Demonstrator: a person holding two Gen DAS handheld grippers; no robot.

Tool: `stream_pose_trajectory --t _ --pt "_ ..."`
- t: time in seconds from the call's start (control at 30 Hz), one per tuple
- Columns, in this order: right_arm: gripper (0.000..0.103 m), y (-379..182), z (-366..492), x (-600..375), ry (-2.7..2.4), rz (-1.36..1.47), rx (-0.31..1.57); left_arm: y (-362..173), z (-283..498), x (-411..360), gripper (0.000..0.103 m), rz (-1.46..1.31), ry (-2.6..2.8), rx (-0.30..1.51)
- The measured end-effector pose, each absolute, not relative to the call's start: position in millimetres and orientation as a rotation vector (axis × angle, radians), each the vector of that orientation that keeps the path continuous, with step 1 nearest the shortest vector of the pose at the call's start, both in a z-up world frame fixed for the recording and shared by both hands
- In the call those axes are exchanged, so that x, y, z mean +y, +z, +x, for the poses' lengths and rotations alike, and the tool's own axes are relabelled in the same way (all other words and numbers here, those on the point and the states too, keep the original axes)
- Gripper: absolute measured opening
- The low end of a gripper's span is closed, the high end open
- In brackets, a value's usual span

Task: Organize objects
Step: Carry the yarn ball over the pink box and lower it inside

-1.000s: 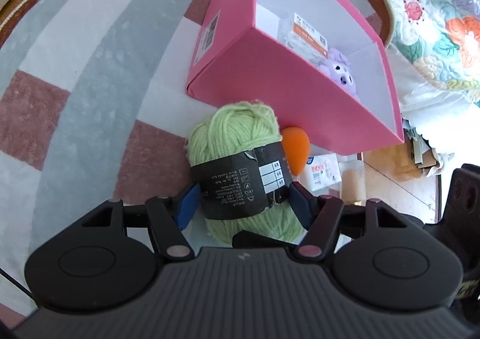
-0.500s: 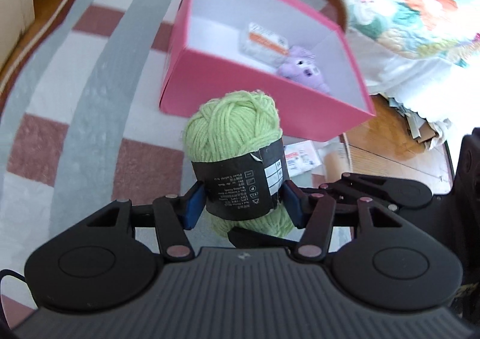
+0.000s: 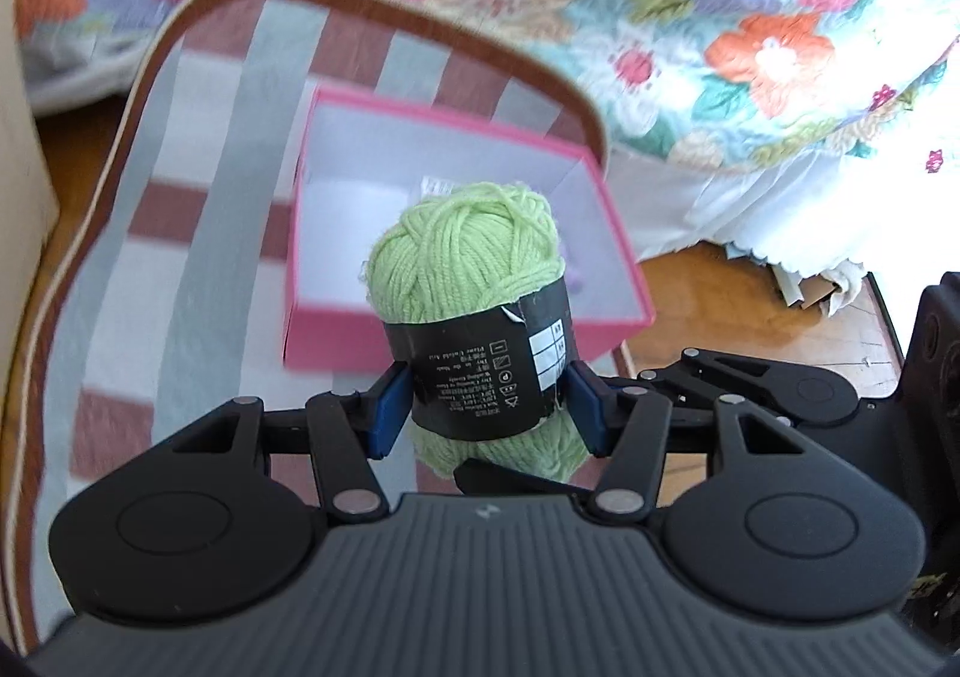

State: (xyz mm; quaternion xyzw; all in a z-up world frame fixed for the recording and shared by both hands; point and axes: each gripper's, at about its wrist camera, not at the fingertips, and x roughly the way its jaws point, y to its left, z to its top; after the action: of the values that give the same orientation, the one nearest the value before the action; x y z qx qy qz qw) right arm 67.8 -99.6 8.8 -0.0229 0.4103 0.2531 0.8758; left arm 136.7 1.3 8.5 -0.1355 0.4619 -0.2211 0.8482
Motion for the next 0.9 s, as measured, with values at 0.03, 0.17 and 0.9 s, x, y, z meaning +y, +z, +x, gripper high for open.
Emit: stream_pose_trajectory --t 0.03,0.17,0.9 --pt "0.062 14.8 71.9 -102.1 0.521 -0.041 0.844 13.7 143.3 -0.8 0.054 -0.278 -0.466 0.972" --pt "0.062 27.4 100.4 -107.4 0.515 -0.013 0.832 28.4 171.4 -8.3 0.054 -0.239 -0.457 0.969" --pt "0.059 -79.8 274.8 -136.3 0.445 0.299 1.068 -80.9 332.7 -50.7 0.054 -0.178 -0.289 1.187"
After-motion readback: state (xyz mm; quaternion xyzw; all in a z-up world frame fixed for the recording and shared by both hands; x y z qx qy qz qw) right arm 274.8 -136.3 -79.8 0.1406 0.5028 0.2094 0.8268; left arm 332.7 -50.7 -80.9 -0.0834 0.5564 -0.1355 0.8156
